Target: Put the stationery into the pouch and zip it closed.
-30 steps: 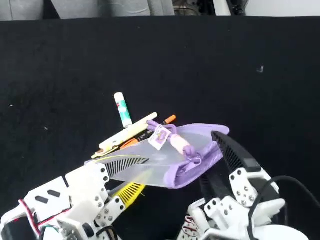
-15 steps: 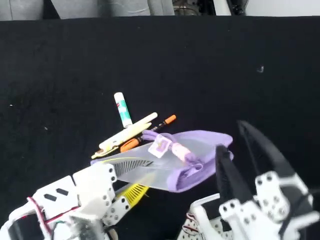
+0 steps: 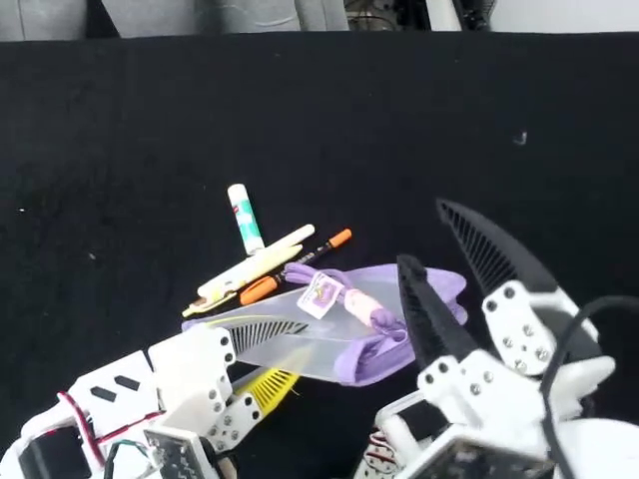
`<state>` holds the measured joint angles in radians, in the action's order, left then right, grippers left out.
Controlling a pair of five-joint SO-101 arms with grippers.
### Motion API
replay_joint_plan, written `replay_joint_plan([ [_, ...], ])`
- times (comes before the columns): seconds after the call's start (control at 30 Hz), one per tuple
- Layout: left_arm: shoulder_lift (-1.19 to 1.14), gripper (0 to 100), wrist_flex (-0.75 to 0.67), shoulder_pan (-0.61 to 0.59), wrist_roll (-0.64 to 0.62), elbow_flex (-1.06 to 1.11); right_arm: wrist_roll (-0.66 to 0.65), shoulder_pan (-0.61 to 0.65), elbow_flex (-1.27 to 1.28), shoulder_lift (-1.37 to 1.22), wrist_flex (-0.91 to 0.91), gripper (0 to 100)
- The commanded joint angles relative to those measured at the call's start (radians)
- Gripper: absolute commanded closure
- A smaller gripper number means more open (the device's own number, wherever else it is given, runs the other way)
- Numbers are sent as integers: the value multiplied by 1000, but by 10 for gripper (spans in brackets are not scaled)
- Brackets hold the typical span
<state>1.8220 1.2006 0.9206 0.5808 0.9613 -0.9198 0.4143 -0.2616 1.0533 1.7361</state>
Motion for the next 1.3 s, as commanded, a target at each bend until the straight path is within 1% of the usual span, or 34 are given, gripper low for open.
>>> replay_joint_plan([
  [0.0, -3, 971, -3, 1, 11, -4, -63, -66, 163, 128, 32, 808],
  [0.1, -3, 971, -3, -1, 11, -4, -77, -103, 239, 199, 32, 808],
  [0.33, -3, 971, -12, -1, 11, 44, -69, -101, 377, 251, 32, 808],
  [0.4, -3, 971, -12, -1, 11, 45, -64, -72, 406, 245, 32, 808],
  [0.5, -3, 971, -11, 1, 11, 42, -15, -15, 414, 249, 32, 808],
  [0.67, -3, 971, -11, -1, 11, 47, -9, -9, 389, 252, 32, 808],
  [0.73, -3, 971, -12, -28, 11, 48, -8, -20, 367, 266, 32, 808],
  [0.83, -3, 971, -37, -111, 9, 48, -14, -60, 352, 302, 32, 808],
  [0.9, -2, 971, -55, -165, 6, 48, -40, -80, 363, 331, 32, 808],
  [0.97, -2, 971, -60, -183, 5, 48, -64, -95, 409, 360, 32, 808],
  [1.13, -2, 971, -54, -134, 5, 48, -110, -94, 552, 389, 29, 808],
  [1.27, -2, 971, -52, -107, 5, 50, -147, -94, 556, 389, 23, 808],
])
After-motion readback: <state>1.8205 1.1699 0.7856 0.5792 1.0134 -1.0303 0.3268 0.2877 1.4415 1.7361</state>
